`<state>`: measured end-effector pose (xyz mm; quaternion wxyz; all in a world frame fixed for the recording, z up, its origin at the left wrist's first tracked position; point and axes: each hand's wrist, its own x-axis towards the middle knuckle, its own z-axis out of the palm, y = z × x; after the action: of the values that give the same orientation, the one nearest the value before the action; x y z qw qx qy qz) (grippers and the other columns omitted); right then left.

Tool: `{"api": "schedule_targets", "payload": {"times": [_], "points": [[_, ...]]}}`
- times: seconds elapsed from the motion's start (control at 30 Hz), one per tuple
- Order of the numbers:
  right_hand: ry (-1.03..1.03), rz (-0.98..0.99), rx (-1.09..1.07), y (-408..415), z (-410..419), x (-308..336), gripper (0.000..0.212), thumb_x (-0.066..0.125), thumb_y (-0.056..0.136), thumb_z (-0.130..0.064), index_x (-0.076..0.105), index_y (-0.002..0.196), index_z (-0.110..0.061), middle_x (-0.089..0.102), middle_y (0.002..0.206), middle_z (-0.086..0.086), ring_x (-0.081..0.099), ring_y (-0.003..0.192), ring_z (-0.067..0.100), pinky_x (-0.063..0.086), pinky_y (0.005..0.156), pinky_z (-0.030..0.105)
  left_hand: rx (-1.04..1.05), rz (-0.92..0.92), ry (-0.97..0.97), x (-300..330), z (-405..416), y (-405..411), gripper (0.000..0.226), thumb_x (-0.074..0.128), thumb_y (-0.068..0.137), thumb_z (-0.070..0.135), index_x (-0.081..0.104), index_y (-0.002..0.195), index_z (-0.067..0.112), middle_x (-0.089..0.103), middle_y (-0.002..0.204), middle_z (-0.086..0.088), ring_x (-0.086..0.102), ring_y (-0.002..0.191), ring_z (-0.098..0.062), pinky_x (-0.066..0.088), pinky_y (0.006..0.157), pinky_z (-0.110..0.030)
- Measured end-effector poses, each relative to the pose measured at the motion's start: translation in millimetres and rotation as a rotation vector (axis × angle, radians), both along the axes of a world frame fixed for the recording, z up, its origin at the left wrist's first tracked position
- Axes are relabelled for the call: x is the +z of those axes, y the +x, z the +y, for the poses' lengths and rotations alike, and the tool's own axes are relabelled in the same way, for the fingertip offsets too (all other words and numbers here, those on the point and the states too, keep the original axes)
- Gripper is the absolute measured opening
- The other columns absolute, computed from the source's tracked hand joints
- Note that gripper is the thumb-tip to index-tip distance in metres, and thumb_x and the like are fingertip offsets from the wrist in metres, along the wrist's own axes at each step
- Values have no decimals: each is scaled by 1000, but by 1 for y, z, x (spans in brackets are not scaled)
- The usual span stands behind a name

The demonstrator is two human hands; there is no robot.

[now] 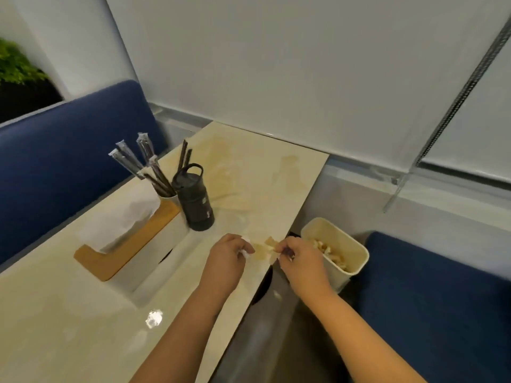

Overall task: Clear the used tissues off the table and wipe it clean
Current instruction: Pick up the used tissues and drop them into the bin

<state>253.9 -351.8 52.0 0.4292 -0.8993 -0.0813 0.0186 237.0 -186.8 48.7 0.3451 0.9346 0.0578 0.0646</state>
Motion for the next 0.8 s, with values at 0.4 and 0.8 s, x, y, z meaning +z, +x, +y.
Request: {"api": "schedule_targets", "payload": {"times": [0.4, 0.8], "points": [[44, 83, -297, 34, -113, -5, 16, 58, 86, -4, 66, 87, -18, 62, 86, -4, 56, 81, 11, 43, 72, 13, -273, 77, -48, -12, -111, 80, 29, 54, 81, -7, 74, 87, 13, 48, 100, 4, 50, 96, -12, 30, 80, -10], [-25, 110, -482, 103, -175, -32, 21, 60, 81, -1, 68, 84, -20, 62, 86, -8, 57, 81, 7, 46, 69, 13, -470, 229, 21, -63, -177, 199, 29, 53, 86, -2, 71, 95, 18, 47, 112, 5, 50, 105, -10, 32, 90, -13]]}}
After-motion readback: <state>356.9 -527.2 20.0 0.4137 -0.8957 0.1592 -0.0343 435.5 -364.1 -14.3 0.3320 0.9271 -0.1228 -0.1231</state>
